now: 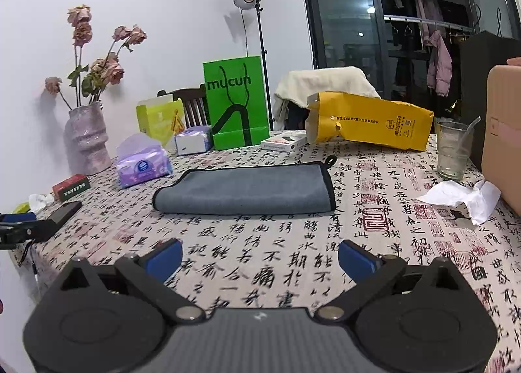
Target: Fold towel
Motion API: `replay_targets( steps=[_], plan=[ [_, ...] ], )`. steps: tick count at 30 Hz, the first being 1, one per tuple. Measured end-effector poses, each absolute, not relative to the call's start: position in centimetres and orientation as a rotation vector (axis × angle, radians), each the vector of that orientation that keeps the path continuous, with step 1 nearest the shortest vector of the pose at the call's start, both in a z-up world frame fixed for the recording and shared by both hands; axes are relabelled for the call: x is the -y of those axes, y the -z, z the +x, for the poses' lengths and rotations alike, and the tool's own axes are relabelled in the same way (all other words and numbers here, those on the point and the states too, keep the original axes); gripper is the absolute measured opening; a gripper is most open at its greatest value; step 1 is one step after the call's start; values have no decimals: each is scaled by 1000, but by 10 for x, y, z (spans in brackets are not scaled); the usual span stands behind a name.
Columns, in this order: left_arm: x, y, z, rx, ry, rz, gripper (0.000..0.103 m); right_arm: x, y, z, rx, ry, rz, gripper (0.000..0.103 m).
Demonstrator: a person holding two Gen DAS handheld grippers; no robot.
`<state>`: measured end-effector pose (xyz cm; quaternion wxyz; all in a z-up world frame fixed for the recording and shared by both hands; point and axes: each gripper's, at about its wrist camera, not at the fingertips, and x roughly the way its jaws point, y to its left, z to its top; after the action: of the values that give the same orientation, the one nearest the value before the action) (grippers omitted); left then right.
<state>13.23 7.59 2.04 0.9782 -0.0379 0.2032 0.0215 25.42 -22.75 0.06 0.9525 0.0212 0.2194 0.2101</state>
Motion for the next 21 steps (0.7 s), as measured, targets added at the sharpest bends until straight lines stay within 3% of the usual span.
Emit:
replay_targets(
  steps=[21],
  plan=[
    [-54,-27,63,-320,13,0,103,210,-11,157,-328,-416,-29,103]
  ],
)
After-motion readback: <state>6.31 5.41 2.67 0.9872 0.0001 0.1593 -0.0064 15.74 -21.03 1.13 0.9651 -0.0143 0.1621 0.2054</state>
